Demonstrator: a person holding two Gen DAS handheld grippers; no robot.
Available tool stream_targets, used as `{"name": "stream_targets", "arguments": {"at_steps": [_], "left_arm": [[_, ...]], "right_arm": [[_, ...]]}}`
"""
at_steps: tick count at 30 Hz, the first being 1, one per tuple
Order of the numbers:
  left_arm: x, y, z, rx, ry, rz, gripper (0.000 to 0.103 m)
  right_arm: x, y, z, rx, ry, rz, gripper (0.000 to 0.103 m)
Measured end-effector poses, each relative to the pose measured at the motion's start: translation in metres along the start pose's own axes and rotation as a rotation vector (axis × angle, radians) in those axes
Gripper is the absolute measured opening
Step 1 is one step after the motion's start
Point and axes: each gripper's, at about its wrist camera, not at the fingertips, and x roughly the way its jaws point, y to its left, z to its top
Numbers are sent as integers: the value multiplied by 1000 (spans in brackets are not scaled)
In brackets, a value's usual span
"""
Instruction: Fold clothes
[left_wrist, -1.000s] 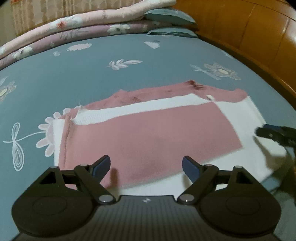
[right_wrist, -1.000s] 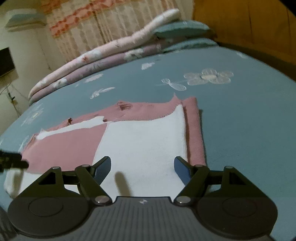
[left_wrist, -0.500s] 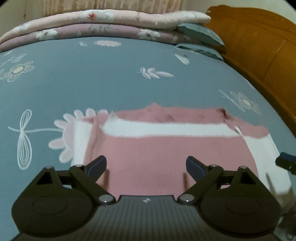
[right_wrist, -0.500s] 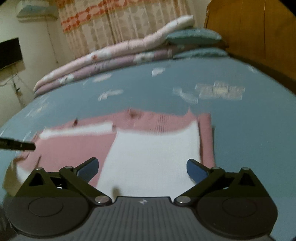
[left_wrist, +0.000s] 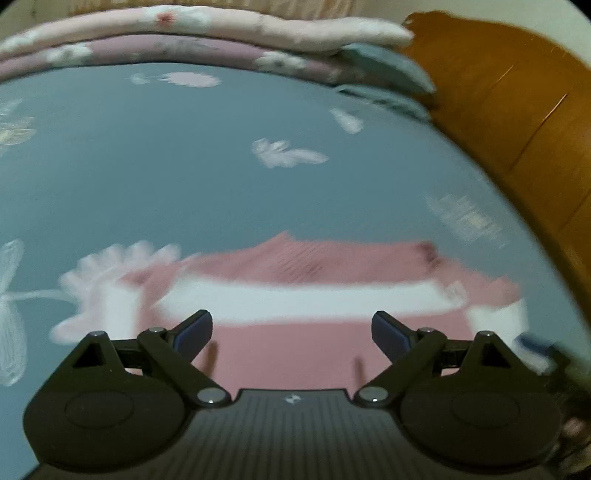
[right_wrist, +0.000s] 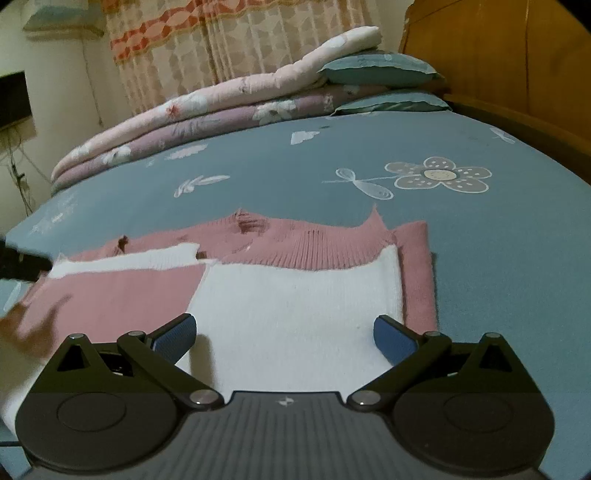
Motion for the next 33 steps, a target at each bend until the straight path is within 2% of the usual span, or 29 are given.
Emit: {"name": "stream_targets", "arguments": {"at_steps": [4,9,14,16,21,25,27,31,33], "left_arm": [[37,-3,25,-83,35,-71,94],[86,3,33,-142,83,-30,94],[92,-10,43,-129,84,25,95],[88,-28,48,-94,84,-19,95],[89,-99,51,21,126,-240,95],[110,-153,48,104,194,-400,95],[127,-169,45,128,232,-418,96],[164,-176,40,133,294,-329,95],[173,-170,39,117,303,-328,95]], "right_arm": [[-2,0,1,3,-3,6,103],[-4,-3,1,13,-4,32,103],[-6,-5,0,15,-3,46,103],[-6,-3,0,2,0,41,103],[-6,1,-2,-28,5,31,103],[-7,0,-3,-25,6,37,103],[-8,-2,-2,-21,6,42,103],[-9,-4,-3,-13,5,52,103],[-9,-5,-3,-11,5,56,103]]}}
